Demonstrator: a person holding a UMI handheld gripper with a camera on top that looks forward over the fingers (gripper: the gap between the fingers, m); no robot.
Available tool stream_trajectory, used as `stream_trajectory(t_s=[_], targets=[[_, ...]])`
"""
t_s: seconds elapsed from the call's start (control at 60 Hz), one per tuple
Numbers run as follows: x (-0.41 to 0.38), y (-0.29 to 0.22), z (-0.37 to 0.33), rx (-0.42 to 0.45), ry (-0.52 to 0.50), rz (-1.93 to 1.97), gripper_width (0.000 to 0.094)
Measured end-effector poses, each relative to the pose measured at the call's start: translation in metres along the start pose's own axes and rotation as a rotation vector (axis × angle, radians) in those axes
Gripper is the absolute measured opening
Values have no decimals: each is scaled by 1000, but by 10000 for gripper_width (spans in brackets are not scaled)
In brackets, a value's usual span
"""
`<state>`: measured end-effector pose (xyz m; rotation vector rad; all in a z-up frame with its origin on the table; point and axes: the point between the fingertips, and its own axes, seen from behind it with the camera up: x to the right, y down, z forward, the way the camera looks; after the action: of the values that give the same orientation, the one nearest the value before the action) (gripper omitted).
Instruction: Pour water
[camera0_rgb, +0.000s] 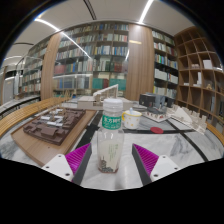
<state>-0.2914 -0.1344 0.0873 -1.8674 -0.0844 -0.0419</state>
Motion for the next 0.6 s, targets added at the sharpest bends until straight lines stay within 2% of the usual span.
stream_trajectory(t_s=[0.133, 0.2, 0.317, 0.383, 0.483, 0.6], targets=[[-3, 1, 41, 9, 11, 10, 689], [-7, 1, 47, 24, -16, 25, 536], [-10, -2, 49, 52, -28, 26, 450], [-12, -2, 48, 55, -38, 33, 403], [-17, -9, 46, 56, -79, 64, 403], [-33, -52, 45, 107, -153, 150, 402]])
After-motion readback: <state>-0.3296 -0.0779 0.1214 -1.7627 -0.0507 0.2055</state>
